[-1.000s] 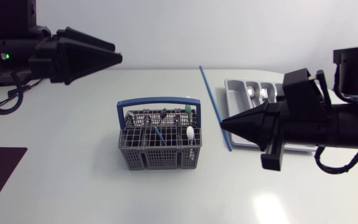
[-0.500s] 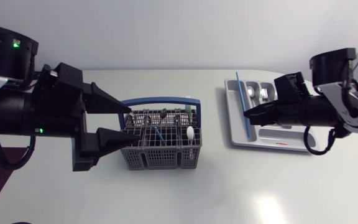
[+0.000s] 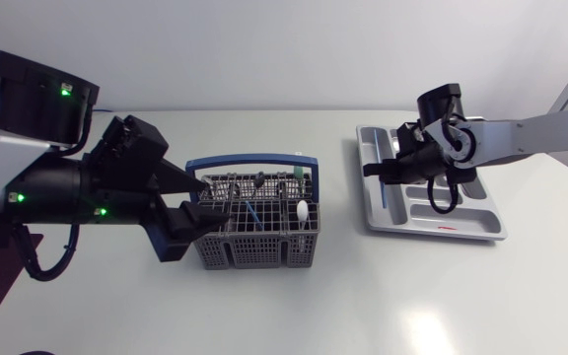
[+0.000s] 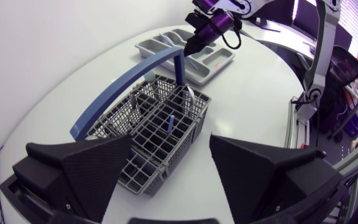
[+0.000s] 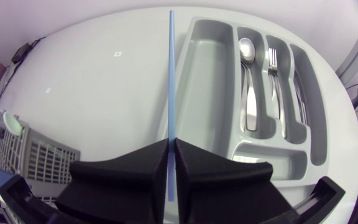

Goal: Unload the cutlery basket into the drawer organizer.

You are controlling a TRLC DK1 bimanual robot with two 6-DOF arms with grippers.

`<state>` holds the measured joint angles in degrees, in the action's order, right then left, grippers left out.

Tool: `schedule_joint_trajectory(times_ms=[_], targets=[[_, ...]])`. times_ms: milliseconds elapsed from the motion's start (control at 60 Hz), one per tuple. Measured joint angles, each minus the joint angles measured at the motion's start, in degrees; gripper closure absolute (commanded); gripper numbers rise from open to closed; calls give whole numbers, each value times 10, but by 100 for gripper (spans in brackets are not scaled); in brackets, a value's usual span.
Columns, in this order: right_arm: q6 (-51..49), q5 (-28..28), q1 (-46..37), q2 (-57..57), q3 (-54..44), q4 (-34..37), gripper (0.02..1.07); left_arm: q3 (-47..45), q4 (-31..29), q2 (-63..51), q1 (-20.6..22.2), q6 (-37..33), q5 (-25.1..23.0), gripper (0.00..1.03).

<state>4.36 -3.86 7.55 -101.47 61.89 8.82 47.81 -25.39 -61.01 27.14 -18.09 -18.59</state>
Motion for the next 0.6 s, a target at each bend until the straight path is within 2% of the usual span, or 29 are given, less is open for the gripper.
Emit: schedule_joint_trajectory(times_ms=[183,267,400,600], targets=[[15,29,0,-70,60,17,96,0,9,-24,-8,19,7,11],[19,33,-2,-92,83,26,92,0,9,-32,-18,20,7,11],[19,33,-3,-116,108,32,58,-2,18,-33,-41,9,-12,10],[18,33,-9,-132,119,38,23,-23,34,-32,-100,-59,-129,9]])
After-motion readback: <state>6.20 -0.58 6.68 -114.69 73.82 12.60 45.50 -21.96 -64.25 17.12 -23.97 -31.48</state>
